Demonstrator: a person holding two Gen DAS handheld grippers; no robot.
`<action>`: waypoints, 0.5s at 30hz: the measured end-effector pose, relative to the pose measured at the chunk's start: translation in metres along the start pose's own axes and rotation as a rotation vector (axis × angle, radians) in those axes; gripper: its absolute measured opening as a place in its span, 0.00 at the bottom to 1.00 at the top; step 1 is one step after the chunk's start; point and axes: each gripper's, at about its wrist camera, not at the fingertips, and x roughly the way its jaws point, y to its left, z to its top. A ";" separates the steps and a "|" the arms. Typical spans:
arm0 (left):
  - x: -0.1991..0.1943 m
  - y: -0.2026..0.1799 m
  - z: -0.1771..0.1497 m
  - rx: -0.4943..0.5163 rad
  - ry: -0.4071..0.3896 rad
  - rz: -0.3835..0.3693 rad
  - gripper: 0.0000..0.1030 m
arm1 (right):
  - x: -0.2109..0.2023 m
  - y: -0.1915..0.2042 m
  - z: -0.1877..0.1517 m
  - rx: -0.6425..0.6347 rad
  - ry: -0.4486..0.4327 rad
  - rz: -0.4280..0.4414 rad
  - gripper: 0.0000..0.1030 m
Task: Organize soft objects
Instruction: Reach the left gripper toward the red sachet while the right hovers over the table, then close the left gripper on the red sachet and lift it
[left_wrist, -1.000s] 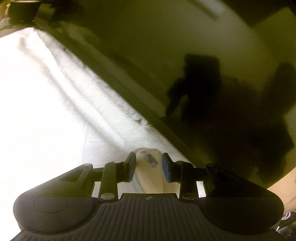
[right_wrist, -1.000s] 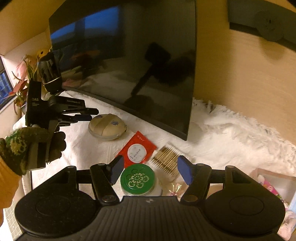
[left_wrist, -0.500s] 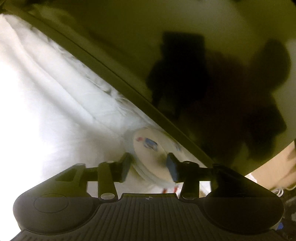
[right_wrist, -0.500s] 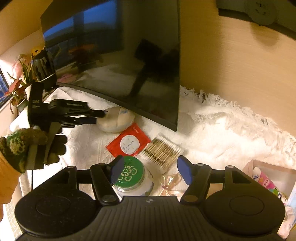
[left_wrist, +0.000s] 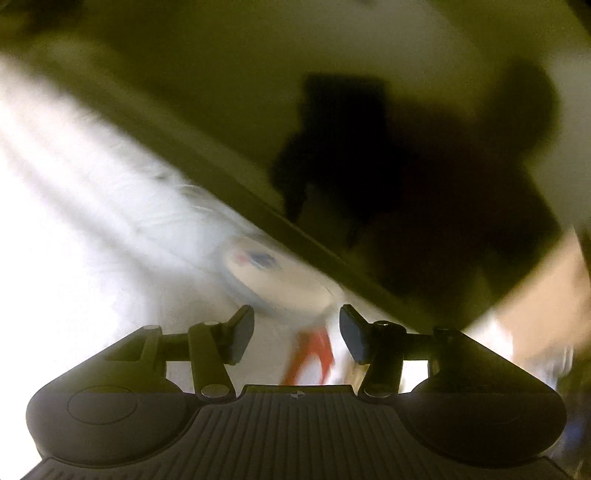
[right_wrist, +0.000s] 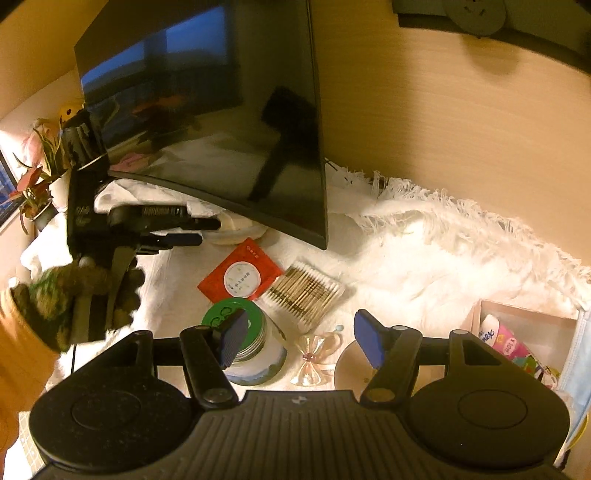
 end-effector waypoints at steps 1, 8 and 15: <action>-0.001 -0.012 -0.007 0.082 0.027 0.002 0.54 | -0.001 0.001 0.000 -0.002 -0.001 0.003 0.63; 0.018 -0.060 -0.033 0.322 0.106 0.125 0.54 | -0.008 0.003 -0.002 -0.030 -0.013 -0.011 0.63; 0.052 -0.073 -0.039 0.356 0.142 0.153 0.30 | -0.021 -0.012 -0.012 -0.014 -0.020 -0.049 0.63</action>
